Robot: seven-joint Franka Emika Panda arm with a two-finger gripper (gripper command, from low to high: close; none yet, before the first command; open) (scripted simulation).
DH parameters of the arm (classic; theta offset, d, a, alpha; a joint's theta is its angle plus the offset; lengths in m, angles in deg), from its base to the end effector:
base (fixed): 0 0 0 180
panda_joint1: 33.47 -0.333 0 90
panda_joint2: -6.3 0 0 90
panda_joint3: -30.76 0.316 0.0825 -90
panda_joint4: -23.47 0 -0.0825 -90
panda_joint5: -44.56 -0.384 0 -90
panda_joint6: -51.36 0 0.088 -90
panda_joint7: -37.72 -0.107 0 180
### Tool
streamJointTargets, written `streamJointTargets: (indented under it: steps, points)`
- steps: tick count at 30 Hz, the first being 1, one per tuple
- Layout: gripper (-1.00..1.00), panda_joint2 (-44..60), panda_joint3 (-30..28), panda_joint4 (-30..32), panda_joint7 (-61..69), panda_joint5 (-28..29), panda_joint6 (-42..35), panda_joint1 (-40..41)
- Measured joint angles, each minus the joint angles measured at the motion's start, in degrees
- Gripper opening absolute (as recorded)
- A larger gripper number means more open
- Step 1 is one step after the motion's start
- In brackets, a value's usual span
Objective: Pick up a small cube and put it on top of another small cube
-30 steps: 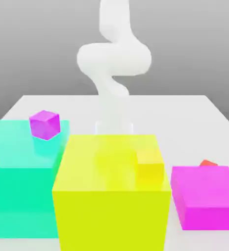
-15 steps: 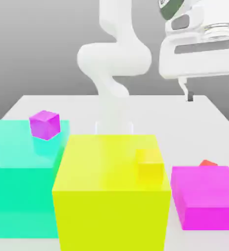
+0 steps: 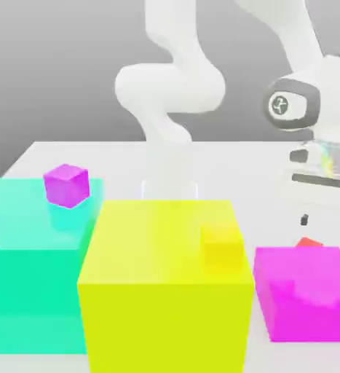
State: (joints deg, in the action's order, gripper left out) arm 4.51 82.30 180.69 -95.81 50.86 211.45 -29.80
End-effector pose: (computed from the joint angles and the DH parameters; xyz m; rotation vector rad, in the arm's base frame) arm 0.2680 0.3000 0.2320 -2.3564 1.9694 -0.0993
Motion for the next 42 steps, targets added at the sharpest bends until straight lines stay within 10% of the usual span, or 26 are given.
streamJointTargets:
  steps: [11,16,17,25,37,42]
  points:
    - [0.00,14.3,-16.2,0.3,-28.0,23.7,6.6,-16.5]
    - [0.00,20.2,-36.1,-1.4,-32.3,29.1,12.2,-35.2]
    - [-1.00,20.9,-38.4,-1.6,-32.4,29.2,13.0,-37.4]
    - [-1.00,20.1,-37.6,-1.3,-31.1,27.4,12.7,-37.0]
    - [-1.00,6.4,-21.0,2.2,-10.4,1.6,3.4,-25.6]
    - [-1.00,11.1,-18.1,-4.8,1.4,3.2,-4.5,-26.6]
